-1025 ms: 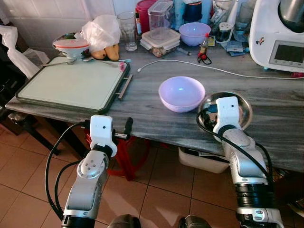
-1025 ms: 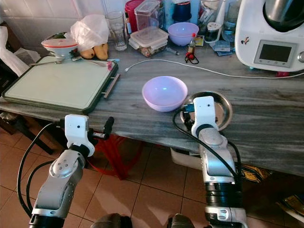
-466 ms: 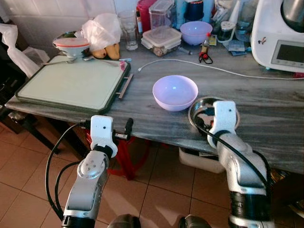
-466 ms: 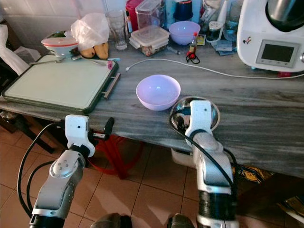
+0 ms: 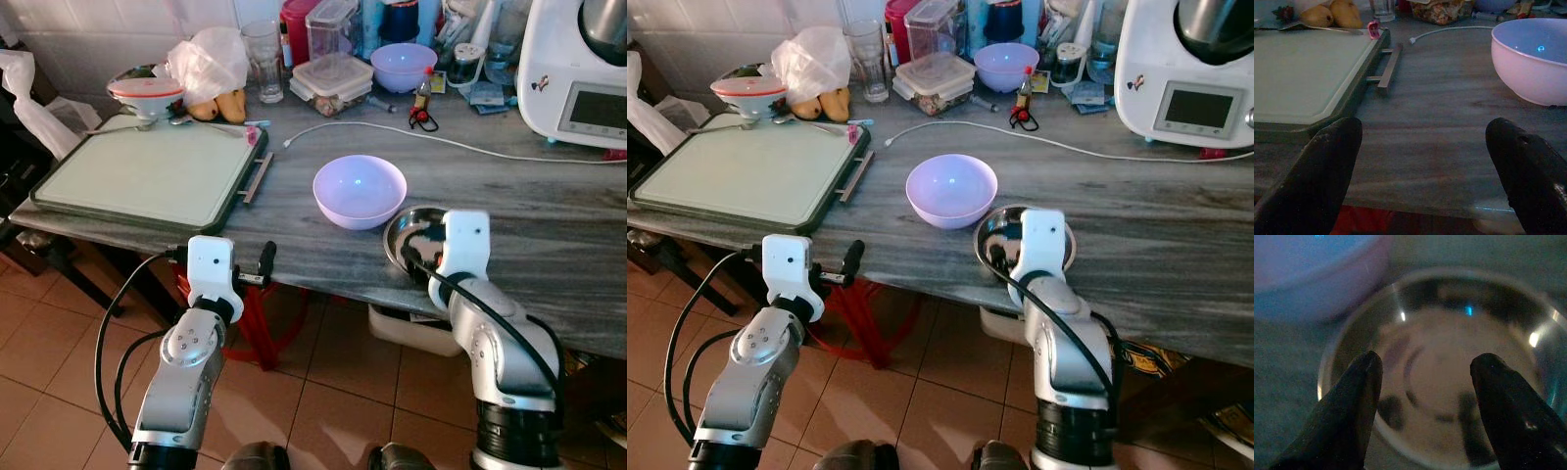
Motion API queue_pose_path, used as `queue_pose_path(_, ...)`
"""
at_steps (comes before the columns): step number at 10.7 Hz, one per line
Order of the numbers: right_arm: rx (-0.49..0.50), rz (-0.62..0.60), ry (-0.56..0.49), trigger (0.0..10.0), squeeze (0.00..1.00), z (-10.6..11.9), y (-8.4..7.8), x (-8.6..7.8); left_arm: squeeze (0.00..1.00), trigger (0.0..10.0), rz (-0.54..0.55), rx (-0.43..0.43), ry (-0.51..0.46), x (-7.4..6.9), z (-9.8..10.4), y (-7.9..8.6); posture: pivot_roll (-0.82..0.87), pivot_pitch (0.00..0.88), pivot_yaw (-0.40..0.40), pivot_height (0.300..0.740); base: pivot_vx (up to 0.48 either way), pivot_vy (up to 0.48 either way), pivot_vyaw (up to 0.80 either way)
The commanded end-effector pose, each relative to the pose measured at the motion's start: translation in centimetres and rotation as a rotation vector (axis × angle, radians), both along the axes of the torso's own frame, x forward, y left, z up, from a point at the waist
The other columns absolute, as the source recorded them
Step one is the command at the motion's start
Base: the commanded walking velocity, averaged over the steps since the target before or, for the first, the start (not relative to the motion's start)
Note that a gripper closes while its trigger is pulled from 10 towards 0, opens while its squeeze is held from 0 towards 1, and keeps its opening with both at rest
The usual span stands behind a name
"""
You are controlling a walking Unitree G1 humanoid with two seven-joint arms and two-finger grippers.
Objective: Setting the table
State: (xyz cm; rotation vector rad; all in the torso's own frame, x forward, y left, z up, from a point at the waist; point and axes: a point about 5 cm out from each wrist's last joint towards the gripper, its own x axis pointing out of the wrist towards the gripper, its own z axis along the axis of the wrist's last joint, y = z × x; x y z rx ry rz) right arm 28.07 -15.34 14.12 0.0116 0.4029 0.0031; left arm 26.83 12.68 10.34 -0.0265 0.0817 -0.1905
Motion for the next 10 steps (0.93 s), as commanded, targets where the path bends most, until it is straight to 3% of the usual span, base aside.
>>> queue_pose_path(1,-0.018,0.009,-0.067,10.0,0.0,1.0,0.3,0.1,0.0,10.0,0.016,0.009,-0.003,0.1,0.0,0.3,-0.04,0.047,0.078,0.74,0.0,0.0,0.0)
queue_pose_path(2,-0.036,-0.009,-0.183,10.0,0.0,2.0,0.1,-0.1,0.0,10.0,0.023,0.005,-0.012,0.2,0.1,0.3,-0.04,0.044,0.076,0.74,0.0,0.0,0.0)
queue_pose_path(5,-0.048,-0.007,-0.372,10.0,0.0,3.0,-0.1,-1.0,0.0,10.0,0.041,0.0,-0.009,0.1,0.0,0.6,-0.03,0.034,0.072,0.74,-0.082,0.0,0.0)
queue_pose_path(10,-0.043,-0.02,-0.431,10.0,0.0,1.6,-0.5,-1.9,0.0,10.0,0.048,-0.004,-0.003,0.1,-0.1,0.8,-0.03,0.029,0.072,0.74,-0.282,0.0,0.0)
